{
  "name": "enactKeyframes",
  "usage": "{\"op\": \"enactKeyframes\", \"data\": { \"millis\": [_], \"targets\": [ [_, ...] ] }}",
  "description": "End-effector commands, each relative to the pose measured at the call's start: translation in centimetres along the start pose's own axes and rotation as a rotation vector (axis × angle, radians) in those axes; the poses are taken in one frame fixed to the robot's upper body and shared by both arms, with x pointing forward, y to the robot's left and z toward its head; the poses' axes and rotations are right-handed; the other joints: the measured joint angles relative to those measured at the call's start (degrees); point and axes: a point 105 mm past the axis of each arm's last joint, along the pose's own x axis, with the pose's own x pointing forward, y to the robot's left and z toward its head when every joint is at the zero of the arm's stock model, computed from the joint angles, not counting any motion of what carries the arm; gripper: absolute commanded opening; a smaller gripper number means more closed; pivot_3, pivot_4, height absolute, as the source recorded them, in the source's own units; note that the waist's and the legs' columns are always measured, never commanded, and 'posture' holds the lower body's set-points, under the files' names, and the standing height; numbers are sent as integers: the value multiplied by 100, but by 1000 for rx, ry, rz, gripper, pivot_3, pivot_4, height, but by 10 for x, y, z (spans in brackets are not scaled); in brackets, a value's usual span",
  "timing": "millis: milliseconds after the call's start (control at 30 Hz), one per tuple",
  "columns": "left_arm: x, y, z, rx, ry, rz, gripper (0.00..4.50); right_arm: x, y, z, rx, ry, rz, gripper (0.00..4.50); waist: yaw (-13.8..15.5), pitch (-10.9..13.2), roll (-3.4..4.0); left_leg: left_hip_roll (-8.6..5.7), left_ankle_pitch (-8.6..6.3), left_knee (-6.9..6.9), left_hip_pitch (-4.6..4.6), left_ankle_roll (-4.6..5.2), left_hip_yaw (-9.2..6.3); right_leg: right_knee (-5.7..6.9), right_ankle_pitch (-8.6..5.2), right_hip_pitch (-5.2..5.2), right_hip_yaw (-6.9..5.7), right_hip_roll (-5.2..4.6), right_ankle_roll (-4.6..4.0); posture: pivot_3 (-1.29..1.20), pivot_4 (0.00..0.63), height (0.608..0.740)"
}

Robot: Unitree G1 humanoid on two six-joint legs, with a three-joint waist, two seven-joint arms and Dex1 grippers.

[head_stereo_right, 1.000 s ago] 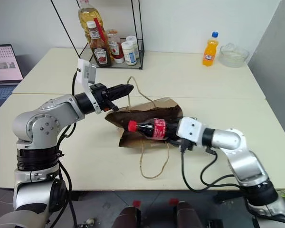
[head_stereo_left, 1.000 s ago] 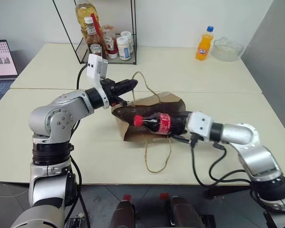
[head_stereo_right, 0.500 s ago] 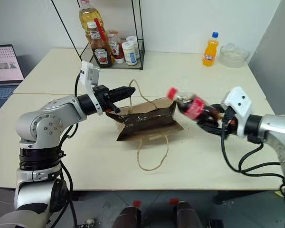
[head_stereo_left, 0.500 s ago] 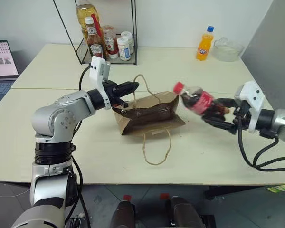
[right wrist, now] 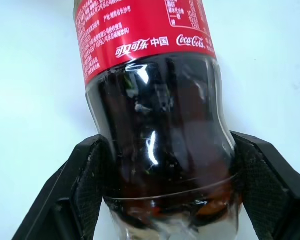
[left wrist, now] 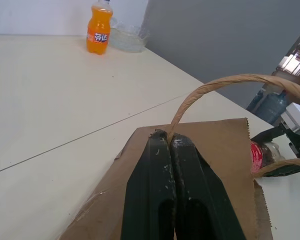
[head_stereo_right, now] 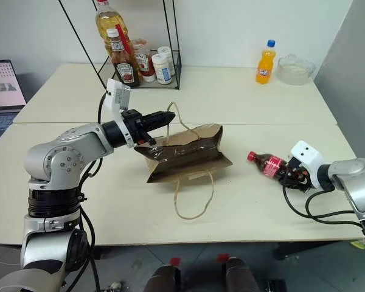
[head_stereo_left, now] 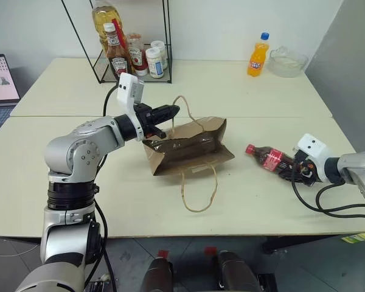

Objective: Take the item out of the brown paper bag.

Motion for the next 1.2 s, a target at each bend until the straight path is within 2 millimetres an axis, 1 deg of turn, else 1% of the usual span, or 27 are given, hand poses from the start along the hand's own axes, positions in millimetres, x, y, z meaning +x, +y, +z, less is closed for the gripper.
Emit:
{"op": "enactKeyframes", "data": {
  "millis": [33,67,100,233,333,433,467,533,633,733,767,867,933,1000,1100,1133,1200],
  "targets": [
    [-7,-5,12,37,-39,-1,0,-4,-9,10,-17,-33,-26,4050,0,0,0,0,0,0,0,0,0,0,0,0,0,0,0,0,150,740],
    [-8,-4,12,37,-39,3,0,-5,-8,11,-17,-45,-15,4366,0,0,0,0,0,1,0,0,0,0,0,0,0,0,0,0,150,740],
    [-8,-4,12,37,-39,5,0,-5,-7,12,-12,-55,-7,4490,1,0,0,0,0,1,0,0,0,0,0,0,0,0,0,0,150,740],
    [-10,-2,13,40,-41,17,0,-10,-8,21,-25,-99,-8,4490,5,0,0,0,0,0,-1,0,0,-1,0,0,0,-1,0,0,150,740],
    [-10,6,15,54,-47,56,0,-16,-8,26,-43,-122,-16,4490,8,0,0,-1,0,1,-2,0,0,-1,0,0,-1,-2,1,0,150,740],
    [-8,21,22,75,-59,115,0,-30,-8,46,-71,-183,-48,4490,8,0,0,0,0,0,-1,0,0,0,0,0,-1,-1,1,0,150,740],
    [-7,25,25,87,-68,133,0,-35,-4,56,-61,-222,-35,4490,8,0,0,-1,1,0,-1,0,-1,1,0,0,-2,-1,1,0,150,740],
    [-4,34,30,101,-79,173,0,-42,6,67,-46,-277,-4,4490,14,0,0,-1,1,0,-1,0,-1,0,1,0,-2,-1,1,0,150,740],
    [0,46,33,117,-94,223,0,-46,18,76,-21,-343,4,4490,19,0,0,-1,0,0,-2,0,-1,-1,1,1,-3,-1,0,0,150,740],
    [2,44,33,130,-96,197,589,-42,27,76,32,-406,-40,4500,47,-1,-1,-1,0,0,-3,0,-3,-2,1,3,-4,-2,0,0,150,740],
    [2,44,33,134,-94,190,896,-41,31,75,31,-413,-38,4500,52,0,0,-2,0,0,-4,0,-3,-2,1,3,-4,-2,0,0,150,740],
    [-6,44,26,177,-74,182,1872,-30,63,57,37,-416,-17,4500,66,-1,0,-3,0,-1,-10,0,-6,-1,1,0,-8,-3,0,0,150,740],
    [-12,45,24,206,-63,197,2534,-28,71,53,51,-439,-42,4500,62,-1,1,-3,1,-2,-12,-1,-9,0,0,0,-6,-2,0,0,150,740],
    [-21,47,22,248,-46,223,3196,-28,73,57,64,-491,-94,4500,25,0,2,-3,1,2,-14,-1,-7,0,1,-1,-3,-3,1,0,150,740],
    [-36,49,22,267,-52,286,4208,-31,74,71,92,-587,-175,4500,3,0,2,-2,5,2,-8,5,-6,3,5,0,1,0,9,0,150,740],
    [-41,50,23,274,-56,314,4475,-31,76,75,99,-613,-193,4500,2,0,1,-2,6,2,-6,7,-7,6,5,0,0,0,10,0,150,740],
    [-49,49,25,303,-62,350,4475,-33,78,80,112,-660,-235,4500,6,-1,2,-1,7,-1,-5,7,-7,6,5,0,0,0,10,0,150,740]
  ]
}}
